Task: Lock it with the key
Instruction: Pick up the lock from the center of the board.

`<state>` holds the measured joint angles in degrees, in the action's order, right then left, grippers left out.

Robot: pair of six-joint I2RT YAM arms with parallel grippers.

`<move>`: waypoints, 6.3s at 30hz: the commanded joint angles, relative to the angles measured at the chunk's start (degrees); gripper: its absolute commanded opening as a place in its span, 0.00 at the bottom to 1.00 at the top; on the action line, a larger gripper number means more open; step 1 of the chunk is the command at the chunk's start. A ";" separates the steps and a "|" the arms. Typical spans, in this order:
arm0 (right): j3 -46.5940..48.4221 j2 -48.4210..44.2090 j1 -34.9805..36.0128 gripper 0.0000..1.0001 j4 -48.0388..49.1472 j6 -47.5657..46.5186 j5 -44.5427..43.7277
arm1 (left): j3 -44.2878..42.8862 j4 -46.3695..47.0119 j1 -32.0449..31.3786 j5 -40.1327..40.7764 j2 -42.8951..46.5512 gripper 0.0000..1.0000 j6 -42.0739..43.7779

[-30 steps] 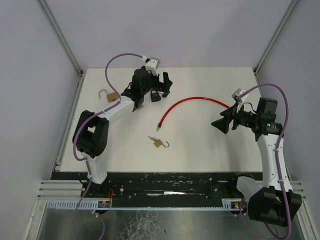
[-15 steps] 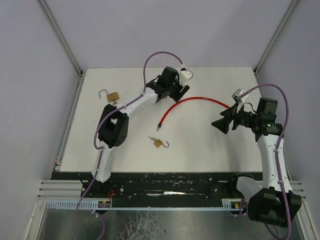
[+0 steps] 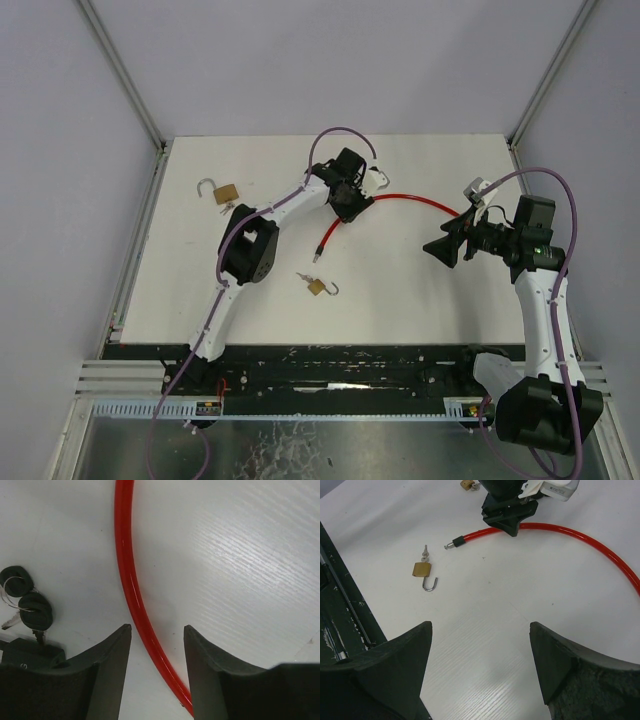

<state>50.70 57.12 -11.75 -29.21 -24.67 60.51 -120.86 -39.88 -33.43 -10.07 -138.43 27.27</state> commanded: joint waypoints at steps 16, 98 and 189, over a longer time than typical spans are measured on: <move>0.12 -0.96 -0.38 0.85 1.11 -0.52 0.67 | -2.71 -5.04 -0.07 1.23 -2.69 0.31 4.11; 3.50 12.26 -0.08 1.00 17.51 -28.11 -3.55 | 56.71 73.35 -8.36 25.41 38.33 0.00 17.36; 60.43 23.41 4.55 0.00 -29.31 -23.33 -27.40 | 68.04 87.96 -9.90 5.06 61.30 1.00 -8.60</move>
<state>105.34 80.55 -7.05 -52.10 -41.63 37.17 -48.66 53.45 -43.09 6.31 -83.48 29.04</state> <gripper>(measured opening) 0.197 0.995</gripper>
